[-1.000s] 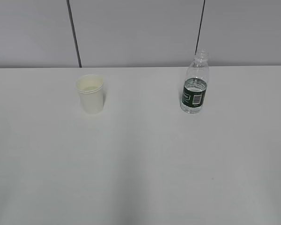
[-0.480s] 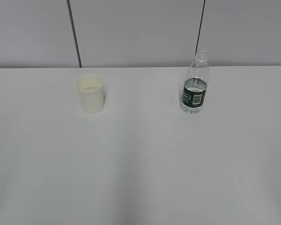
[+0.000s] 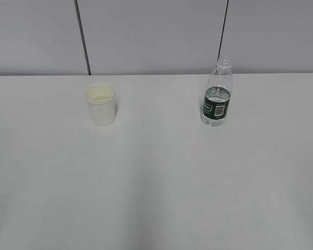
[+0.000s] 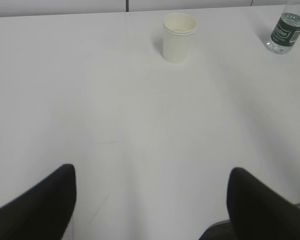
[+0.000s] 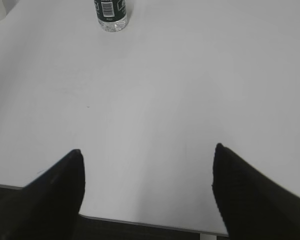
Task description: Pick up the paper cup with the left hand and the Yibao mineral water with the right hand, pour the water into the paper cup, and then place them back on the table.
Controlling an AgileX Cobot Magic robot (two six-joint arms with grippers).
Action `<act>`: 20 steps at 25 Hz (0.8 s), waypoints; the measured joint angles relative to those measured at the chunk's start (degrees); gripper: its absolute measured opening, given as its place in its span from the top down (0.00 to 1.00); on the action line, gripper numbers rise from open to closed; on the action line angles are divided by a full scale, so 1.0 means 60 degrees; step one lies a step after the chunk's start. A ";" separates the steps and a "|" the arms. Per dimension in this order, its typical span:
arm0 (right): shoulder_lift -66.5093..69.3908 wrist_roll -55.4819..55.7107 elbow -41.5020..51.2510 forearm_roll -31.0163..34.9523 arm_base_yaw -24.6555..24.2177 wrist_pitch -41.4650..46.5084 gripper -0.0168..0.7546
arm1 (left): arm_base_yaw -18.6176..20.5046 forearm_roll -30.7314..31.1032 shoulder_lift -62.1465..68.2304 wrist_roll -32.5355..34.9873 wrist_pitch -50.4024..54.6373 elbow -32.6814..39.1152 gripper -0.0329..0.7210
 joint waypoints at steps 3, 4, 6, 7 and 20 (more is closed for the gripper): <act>0.0000 0.0000 0.0000 -0.0019 0.0000 0.0000 0.22 | 0.0000 0.0000 0.0000 0.0000 0.0000 0.0000 0.22; 0.0000 0.0000 0.0000 -0.0019 0.0000 0.0000 0.22 | 0.0000 0.0000 0.0000 0.0000 0.0000 0.0000 0.22; 0.0000 0.0000 0.0000 -0.0019 0.0000 0.0000 0.22 | 0.0000 0.0000 0.0000 0.0008 0.0000 0.0000 0.22; 0.0000 0.0000 0.0000 -0.0019 0.0000 0.0000 0.22 | 0.0000 -0.0053 0.0000 0.0008 -0.0009 0.0000 0.22; 0.0000 0.0000 0.0000 -0.0056 0.0000 -0.0004 0.22 | 0.0000 -0.0159 0.0000 0.0019 -0.0009 0.0000 0.22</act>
